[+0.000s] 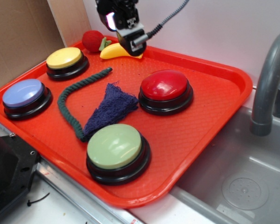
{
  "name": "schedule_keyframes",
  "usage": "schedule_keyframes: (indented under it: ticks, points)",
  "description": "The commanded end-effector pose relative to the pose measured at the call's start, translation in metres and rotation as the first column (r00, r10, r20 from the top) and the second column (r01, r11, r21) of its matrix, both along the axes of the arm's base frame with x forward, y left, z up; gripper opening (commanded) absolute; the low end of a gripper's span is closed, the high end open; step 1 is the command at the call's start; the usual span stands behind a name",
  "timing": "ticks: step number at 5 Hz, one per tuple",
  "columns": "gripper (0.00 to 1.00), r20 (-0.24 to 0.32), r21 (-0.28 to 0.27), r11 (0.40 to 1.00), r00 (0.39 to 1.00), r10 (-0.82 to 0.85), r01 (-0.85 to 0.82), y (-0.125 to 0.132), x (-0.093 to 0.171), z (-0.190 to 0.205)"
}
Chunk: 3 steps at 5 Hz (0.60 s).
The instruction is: Push the red button.
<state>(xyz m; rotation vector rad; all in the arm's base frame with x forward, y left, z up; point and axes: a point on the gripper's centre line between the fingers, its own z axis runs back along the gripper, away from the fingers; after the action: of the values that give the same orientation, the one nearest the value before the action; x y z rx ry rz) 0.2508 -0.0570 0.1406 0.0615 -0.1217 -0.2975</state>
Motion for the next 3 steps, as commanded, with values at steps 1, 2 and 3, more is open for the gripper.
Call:
schedule_keyframes:
  ticks: [1,2,3]
  points:
    - [1.0,0.058,-0.012,0.999,0.998,0.032,-0.031,0.005,-0.0026,0.0225]
    - [1.0,0.056,-0.013,0.999,0.998,0.043,-0.043,0.0052,-0.0055,0.0269]
    - [1.0,0.054,-0.016,0.998,0.997,0.054,-0.053,0.0069,-0.0067,0.0299]
